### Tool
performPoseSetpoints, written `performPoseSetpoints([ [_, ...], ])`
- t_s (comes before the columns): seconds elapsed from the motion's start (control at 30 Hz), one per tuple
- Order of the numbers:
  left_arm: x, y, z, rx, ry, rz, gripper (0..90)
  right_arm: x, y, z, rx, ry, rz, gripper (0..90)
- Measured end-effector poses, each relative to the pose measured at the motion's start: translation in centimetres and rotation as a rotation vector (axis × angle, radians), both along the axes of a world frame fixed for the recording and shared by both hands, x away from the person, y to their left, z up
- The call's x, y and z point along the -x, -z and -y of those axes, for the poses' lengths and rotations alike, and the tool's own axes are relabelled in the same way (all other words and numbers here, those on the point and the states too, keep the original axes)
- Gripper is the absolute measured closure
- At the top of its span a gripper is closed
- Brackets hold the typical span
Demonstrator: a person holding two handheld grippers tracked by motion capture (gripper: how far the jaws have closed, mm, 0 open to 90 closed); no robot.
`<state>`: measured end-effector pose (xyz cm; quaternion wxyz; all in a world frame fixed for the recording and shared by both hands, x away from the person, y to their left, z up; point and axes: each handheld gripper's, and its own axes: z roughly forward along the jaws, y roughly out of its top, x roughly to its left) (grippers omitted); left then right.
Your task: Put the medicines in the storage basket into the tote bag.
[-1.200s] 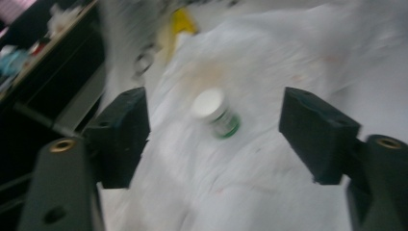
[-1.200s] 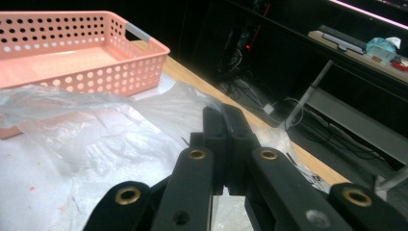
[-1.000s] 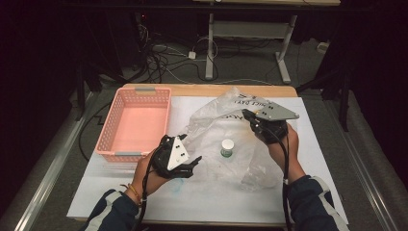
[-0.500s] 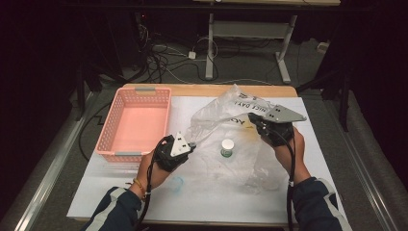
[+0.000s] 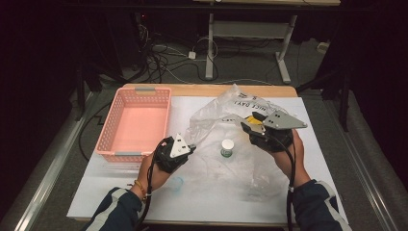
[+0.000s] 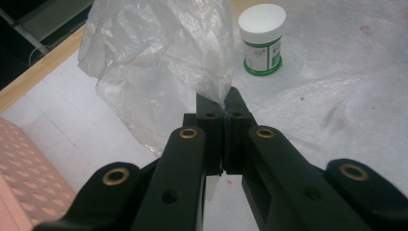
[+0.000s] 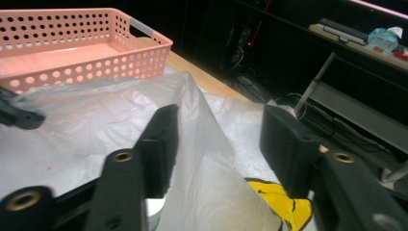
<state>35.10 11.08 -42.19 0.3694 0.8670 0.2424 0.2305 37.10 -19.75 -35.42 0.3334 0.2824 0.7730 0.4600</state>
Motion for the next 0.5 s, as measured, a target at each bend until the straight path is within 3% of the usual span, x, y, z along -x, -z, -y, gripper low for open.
performPoseSetpoints([
  [0.17,-0.1,0.1,0.0,-0.003,-0.009,0.002,86.4,2.2,-1.1,1.0,-0.034,-0.002,0.035,37.8],
  [0.27,-0.1,0.2,0.0,-0.011,-0.007,0.001,86.4,3.8,-1.2,1.6,-0.04,-0.032,0.024,34.8],
  [0.37,-0.1,0.3,0.1,-0.014,-0.006,0.001,86.4,5.6,-0.2,2.0,-0.031,-0.093,-0.028,33.6],
  [0.5,-0.1,0.5,0.5,-0.024,-0.007,0.0,86.4,8.3,1.7,2.4,0.025,-0.186,-0.1,31.0],
])
